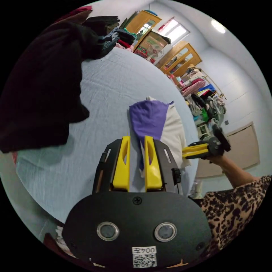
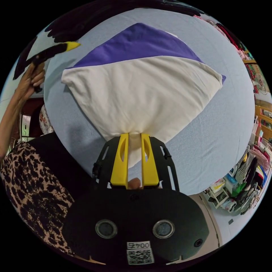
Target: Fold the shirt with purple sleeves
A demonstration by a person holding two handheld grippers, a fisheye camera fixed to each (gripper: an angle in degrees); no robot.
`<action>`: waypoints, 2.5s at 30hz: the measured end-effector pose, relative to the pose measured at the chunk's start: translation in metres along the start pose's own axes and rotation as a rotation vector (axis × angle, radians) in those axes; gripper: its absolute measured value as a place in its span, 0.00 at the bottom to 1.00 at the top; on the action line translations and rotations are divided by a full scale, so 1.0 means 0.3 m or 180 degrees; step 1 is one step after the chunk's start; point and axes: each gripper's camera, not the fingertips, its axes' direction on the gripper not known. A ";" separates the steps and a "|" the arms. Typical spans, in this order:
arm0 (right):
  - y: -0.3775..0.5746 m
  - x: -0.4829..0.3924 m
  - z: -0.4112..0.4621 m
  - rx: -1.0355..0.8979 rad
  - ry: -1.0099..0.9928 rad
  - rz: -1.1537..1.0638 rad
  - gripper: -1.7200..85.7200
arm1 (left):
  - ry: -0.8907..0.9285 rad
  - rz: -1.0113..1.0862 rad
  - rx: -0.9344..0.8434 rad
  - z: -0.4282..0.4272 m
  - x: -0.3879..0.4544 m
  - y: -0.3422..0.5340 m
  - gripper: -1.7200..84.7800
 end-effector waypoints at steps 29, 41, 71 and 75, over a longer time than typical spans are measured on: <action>0.033 -0.075 -0.048 0.0113 -0.0146 -0.0199 0.10 | 0.0007 -0.0487 -0.0003 0.024 0.180 0.241 0.10; 0.154 -0.150 -0.081 0.0642 -0.0186 0.0138 0.10 | -0.0288 0.0511 -0.0047 0.340 0.615 -0.141 0.17; 0.315 -0.252 -0.297 0.1002 -0.0330 0.0175 0.11 | -0.0878 0.1867 -0.0372 0.752 1.024 -0.305 0.10; 0.317 -0.248 -0.344 0.0906 -0.0284 0.0079 0.11 | -0.0504 0.1543 -0.0580 0.652 0.917 -0.393 0.11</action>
